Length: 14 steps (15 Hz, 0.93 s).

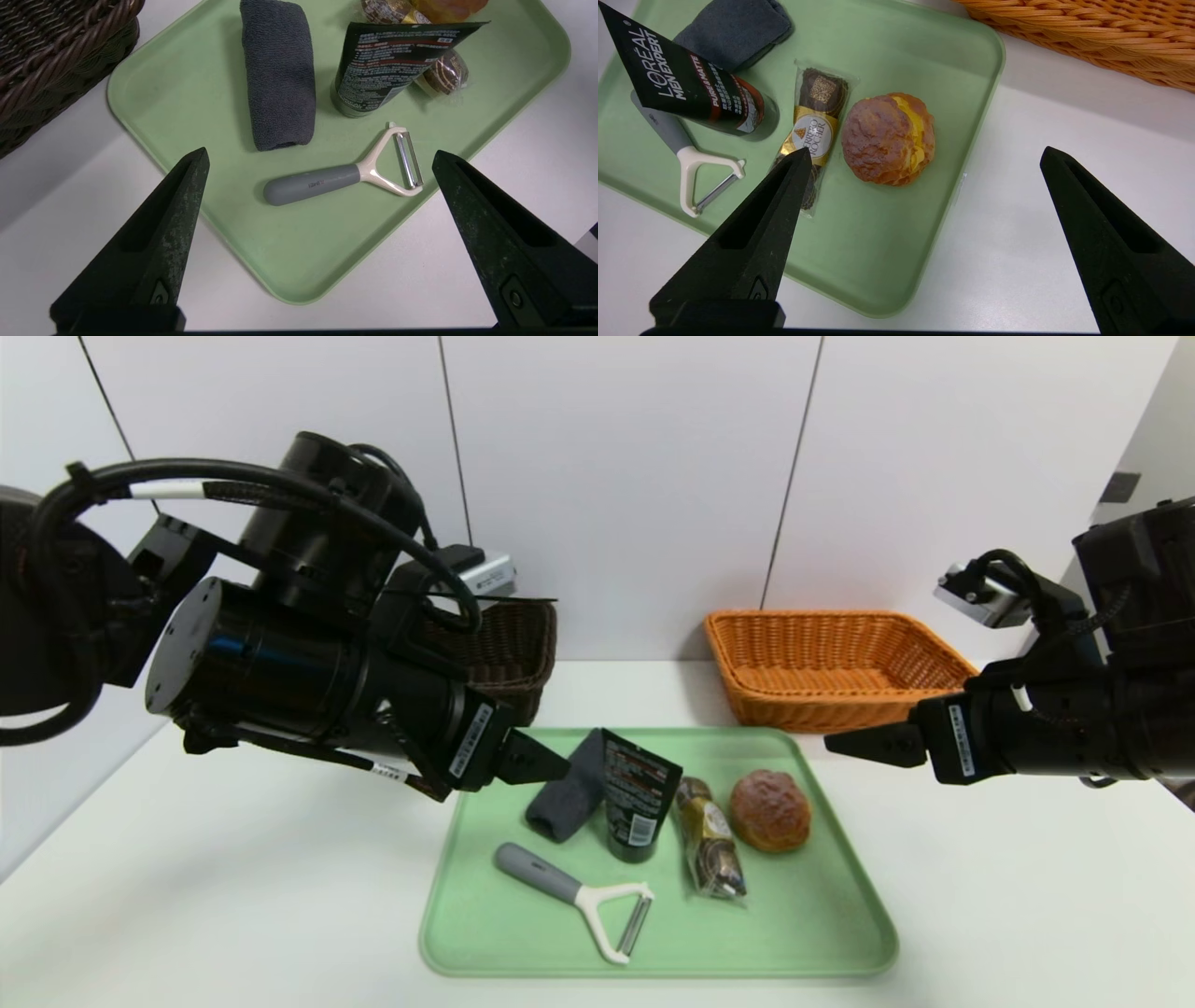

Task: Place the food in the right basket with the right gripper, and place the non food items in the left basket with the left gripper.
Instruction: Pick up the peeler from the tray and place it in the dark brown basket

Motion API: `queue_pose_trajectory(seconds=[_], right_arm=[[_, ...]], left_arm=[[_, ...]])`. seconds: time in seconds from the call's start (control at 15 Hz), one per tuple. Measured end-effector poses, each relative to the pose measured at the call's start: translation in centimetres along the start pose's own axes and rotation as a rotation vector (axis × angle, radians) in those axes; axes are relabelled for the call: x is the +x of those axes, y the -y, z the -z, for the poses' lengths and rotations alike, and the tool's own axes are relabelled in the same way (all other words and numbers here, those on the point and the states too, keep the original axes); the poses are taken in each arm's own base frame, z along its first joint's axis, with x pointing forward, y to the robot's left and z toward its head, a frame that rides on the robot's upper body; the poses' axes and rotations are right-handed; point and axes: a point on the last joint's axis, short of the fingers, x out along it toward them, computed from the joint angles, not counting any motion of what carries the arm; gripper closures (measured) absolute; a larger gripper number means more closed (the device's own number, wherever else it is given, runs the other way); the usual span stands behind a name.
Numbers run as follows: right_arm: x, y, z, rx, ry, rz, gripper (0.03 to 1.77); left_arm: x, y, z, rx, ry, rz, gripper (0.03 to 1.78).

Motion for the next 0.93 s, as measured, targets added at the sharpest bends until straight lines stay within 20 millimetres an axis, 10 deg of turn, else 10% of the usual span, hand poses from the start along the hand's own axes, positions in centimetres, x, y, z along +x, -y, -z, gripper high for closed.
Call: queue_pose_trajectory(seconds=[0.93], right_arm=[[0.8, 0.0, 0.9, 0.008, -0.047, -0.006, 0.11]], left_arm=[[1.8, 0.1, 1.1, 0.006, -0.254, 0.002, 0.12]])
